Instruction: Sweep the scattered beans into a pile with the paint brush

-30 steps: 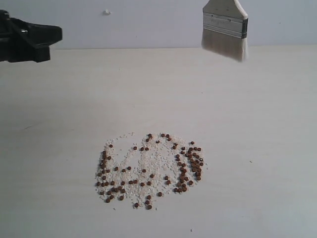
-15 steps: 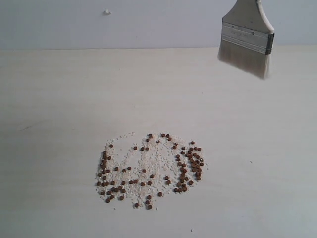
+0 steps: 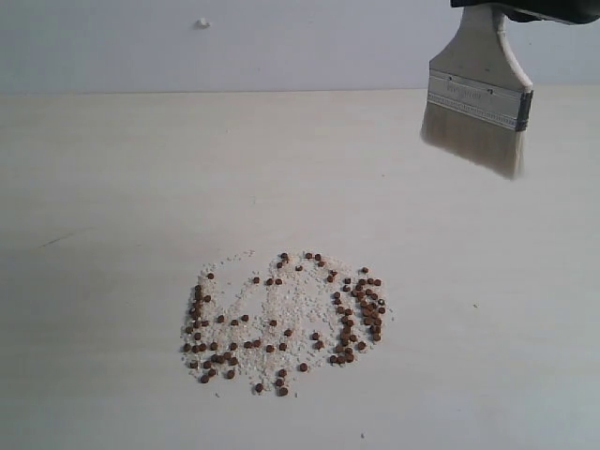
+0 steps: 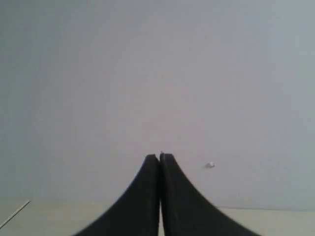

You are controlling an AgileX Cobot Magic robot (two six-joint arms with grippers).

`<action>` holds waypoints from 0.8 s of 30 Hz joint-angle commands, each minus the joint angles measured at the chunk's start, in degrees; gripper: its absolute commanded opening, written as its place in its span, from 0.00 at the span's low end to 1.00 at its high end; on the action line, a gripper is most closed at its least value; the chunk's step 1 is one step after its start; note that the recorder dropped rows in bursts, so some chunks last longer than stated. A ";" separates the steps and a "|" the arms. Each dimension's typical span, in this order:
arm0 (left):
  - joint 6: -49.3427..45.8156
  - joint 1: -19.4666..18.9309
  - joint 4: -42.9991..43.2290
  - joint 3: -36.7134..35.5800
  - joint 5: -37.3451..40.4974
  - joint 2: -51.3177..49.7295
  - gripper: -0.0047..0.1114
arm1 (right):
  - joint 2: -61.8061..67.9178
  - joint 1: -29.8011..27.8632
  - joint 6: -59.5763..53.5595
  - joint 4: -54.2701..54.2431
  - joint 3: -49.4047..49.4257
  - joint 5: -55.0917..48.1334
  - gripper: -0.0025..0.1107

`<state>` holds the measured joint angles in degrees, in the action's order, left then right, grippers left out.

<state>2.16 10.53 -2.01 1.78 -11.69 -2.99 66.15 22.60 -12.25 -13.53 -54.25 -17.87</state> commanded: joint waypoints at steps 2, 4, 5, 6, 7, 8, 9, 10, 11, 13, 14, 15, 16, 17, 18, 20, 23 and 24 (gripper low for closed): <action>1.32 -3.38 -1.70 -0.20 11.69 2.99 0.04 | -1.98 0.06 -2.24 -0.01 2.68 2.70 0.02; 1.47 -3.37 -1.70 -0.20 15.97 2.99 0.04 | -3.53 0.06 -2.97 0.10 5.59 6.06 0.02; 1.84 -3.37 -1.70 -0.20 16.96 2.99 0.04 | -4.54 0.06 -2.97 0.10 7.01 7.72 0.02; 1.96 -3.37 -1.70 -0.20 17.63 2.99 0.04 | -5.44 0.06 -2.97 0.10 8.46 10.22 0.02; 1.96 -3.37 -1.70 -0.20 17.75 2.99 0.04 | -6.66 0.06 -2.97 0.10 10.47 13.04 0.02; 1.96 -3.37 -1.70 -0.20 17.92 2.99 0.04 | -8.05 0.06 -2.83 0.10 12.58 16.16 0.02; 1.96 -3.37 -1.70 -0.20 18.08 2.99 0.04 | -9.20 0.06 -2.83 0.10 14.79 18.68 0.02; 1.96 -3.37 -1.70 -0.20 18.49 2.99 0.04 | -10.78 0.06 -2.53 -0.02 16.96 21.70 0.02; 2.34 -3.37 -1.70 -0.20 19.06 2.99 0.04 | -12.37 0.06 -2.42 -0.03 19.20 24.80 0.02; 2.82 -3.37 -1.70 -0.20 20.43 2.99 0.04 | -15.18 0.64 -1.84 -0.03 23.12 29.89 0.02; 2.82 -3.37 -1.70 -0.20 20.89 2.99 0.04 | -16.68 1.35 -0.85 -0.03 24.99 32.11 0.02; 2.82 -3.37 -1.70 -0.20 21.78 2.99 0.04 | -18.06 2.13 -0.46 -0.03 26.72 33.77 0.02; 2.82 -3.37 -1.70 -0.20 22.56 2.99 0.04 | -19.23 2.93 -0.46 0.07 27.97 35.05 0.02; 2.82 -3.37 -1.70 -0.20 23.29 2.99 0.04 | -20.28 3.78 -0.46 0.07 29.54 36.39 0.02; 2.82 -3.37 -1.70 -0.20 23.73 2.99 0.04 | -21.10 4.52 -0.46 0.07 31.05 37.61 0.02; 2.70 -3.37 -1.70 -0.20 24.02 2.99 0.04 | -22.01 5.74 -0.69 0.07 33.70 38.82 0.02; 2.70 -3.37 -1.70 -0.20 24.02 2.99 0.04 | -22.29 7.31 -1.14 0.16 36.85 39.64 0.02; 2.70 -3.37 -1.70 -0.20 24.02 2.99 0.04 | -22.18 7.87 -1.14 0.16 38.01 40.63 0.02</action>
<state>4.47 7.39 -3.23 1.70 12.11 -0.35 44.31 29.31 -12.97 -13.53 -18.67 19.44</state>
